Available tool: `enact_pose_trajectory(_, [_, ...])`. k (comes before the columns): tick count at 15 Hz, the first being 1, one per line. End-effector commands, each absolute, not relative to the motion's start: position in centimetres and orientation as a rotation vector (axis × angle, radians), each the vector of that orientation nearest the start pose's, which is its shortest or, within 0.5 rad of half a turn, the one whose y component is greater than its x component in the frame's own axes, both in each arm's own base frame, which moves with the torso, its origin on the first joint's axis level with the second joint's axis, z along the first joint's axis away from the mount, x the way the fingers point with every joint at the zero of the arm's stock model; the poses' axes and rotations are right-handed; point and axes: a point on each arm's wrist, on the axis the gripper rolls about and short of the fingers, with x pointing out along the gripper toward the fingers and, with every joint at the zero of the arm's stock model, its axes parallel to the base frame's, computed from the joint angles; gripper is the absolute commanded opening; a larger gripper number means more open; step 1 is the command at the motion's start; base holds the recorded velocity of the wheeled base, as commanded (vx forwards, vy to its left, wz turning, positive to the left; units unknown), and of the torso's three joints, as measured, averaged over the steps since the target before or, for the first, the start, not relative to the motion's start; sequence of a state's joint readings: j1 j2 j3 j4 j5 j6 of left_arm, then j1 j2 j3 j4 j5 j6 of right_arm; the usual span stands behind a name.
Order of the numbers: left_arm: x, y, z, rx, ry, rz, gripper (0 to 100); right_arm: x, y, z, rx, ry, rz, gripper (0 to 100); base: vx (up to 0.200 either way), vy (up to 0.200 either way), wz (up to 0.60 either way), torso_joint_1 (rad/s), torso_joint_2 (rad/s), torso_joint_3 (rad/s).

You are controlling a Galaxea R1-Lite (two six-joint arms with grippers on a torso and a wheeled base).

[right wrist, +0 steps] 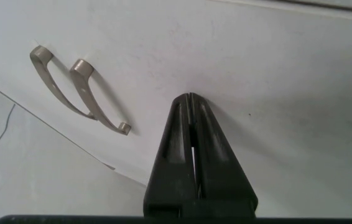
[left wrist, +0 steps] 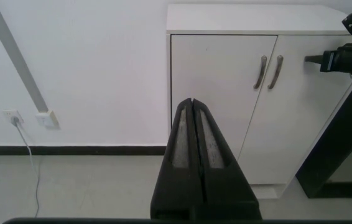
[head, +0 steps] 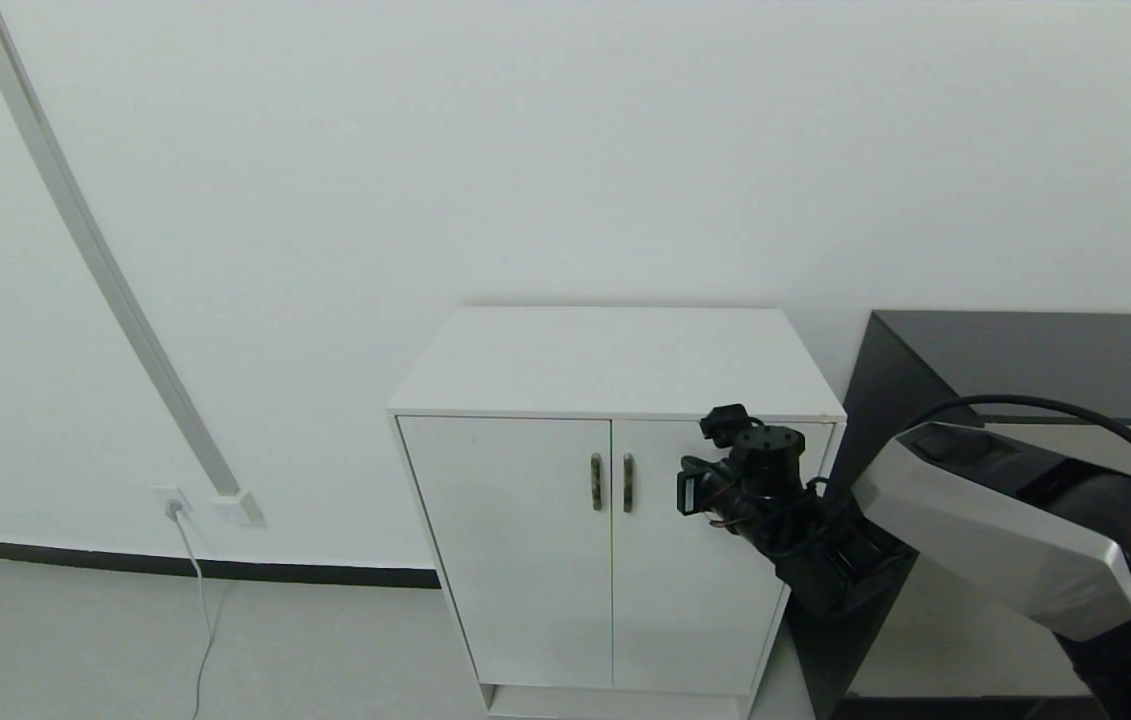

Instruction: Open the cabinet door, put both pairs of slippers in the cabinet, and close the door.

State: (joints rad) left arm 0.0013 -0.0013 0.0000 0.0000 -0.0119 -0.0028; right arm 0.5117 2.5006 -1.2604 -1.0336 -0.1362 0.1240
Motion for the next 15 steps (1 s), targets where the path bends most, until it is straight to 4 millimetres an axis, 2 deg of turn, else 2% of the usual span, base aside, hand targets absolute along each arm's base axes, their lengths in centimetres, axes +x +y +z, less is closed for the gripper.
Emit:
enact_pose_trajectory(1, [-2.3,0.0,7.5,-0.003,0.000,-0.011,0,41.1,22.7,1.8,0.058,0.216,0.360,0,0.000,0.000,0.00,0.000,0.00,0.000])
enact_pose_trajectory(6, [-2.3,0.0,7.5,-0.003,0.000,-0.011,0,41.2,22.7,1.5,0.056,0.220,0.360,0,0.000,0.000,0.00,0.000,0.00,0.000])
enact_pose_trajectory(8, [-2.3,0.0,7.5,-0.005,0.000,-0.011,0,40.7,22.6,1.9,0.057,0.220,0.360,0,0.000,0.000,0.00,0.000,0.00,0.000])
enact_pose_trajectory(12, [-2.3,0.0,7.5,-0.005,0.000,-0.011,0,38.1,21.7,3.9,0.054,0.225,0.367,0,0.000,0.000,0.00,0.000,0.00,0.000])
enact_pose_trajectory(15, [-2.3,0.0,7.5,-0.006,0.000,-0.011,0,36.2,19.1,5.7,0.067,0.194,0.330,0,0.000,0.000,0.00,0.000,0.00,0.000])
